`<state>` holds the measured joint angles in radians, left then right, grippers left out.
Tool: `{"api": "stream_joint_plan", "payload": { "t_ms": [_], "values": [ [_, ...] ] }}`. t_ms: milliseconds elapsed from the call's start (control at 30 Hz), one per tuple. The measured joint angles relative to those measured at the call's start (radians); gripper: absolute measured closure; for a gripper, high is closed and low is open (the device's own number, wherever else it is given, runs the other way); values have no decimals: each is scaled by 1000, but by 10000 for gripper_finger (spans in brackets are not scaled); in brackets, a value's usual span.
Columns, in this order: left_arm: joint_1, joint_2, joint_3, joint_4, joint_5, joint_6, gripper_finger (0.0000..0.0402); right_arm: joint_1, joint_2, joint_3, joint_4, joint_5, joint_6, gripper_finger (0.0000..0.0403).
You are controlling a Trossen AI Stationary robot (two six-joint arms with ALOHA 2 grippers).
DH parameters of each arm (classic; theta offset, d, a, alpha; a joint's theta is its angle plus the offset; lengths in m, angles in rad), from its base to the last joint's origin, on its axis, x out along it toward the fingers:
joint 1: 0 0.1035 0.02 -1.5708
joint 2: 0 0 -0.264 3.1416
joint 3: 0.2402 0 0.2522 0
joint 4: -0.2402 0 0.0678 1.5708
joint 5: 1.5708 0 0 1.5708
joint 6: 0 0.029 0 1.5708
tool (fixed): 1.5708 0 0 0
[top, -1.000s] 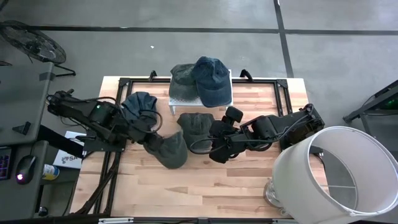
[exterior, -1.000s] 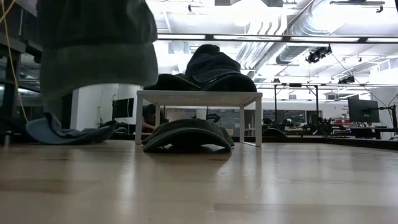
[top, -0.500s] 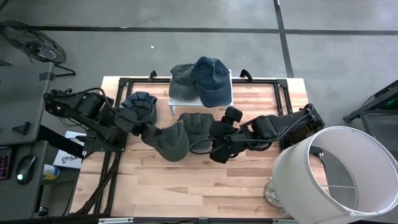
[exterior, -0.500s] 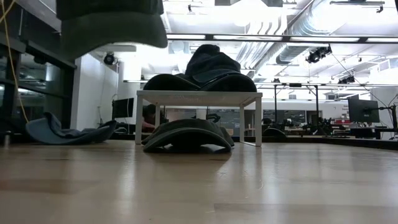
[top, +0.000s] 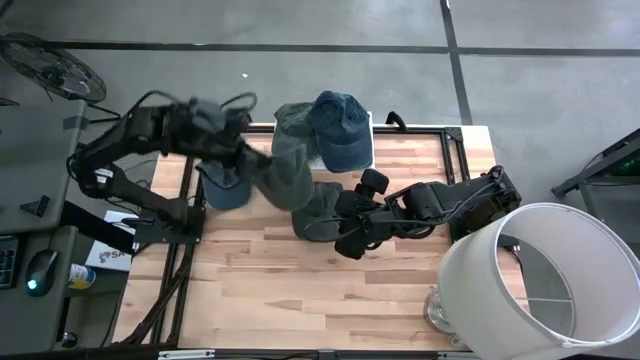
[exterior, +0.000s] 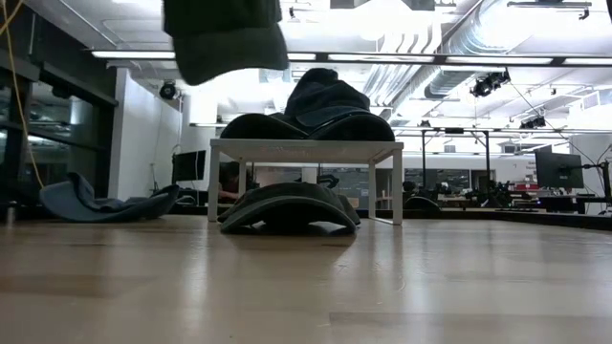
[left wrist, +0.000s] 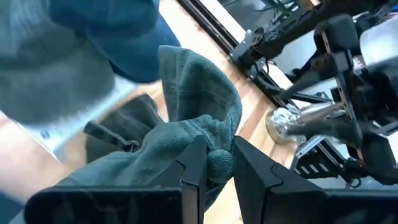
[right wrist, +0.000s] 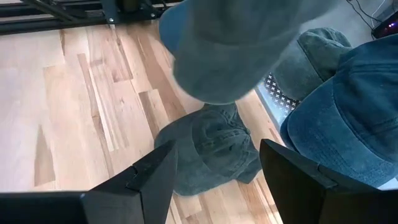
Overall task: Pick & Place hat
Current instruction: Put the bottom gray cap on the shelf
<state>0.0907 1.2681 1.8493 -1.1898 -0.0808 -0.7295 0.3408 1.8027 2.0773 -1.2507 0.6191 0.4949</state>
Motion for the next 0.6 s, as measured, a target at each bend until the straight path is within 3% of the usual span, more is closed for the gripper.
{"api": "stream_joint_plan", "payload": {
  "t_ms": [200,400,600],
  "values": [
    [214,78,100,-66,209,186,351,-26,0,0,12,0,28,181],
    [356,160,202,-131,383,341,351,-55,0,0,54,1,28,181],
    [454,242,328,-213,462,480,351,-87,0,0,85,1,29,181]
  ]
}}
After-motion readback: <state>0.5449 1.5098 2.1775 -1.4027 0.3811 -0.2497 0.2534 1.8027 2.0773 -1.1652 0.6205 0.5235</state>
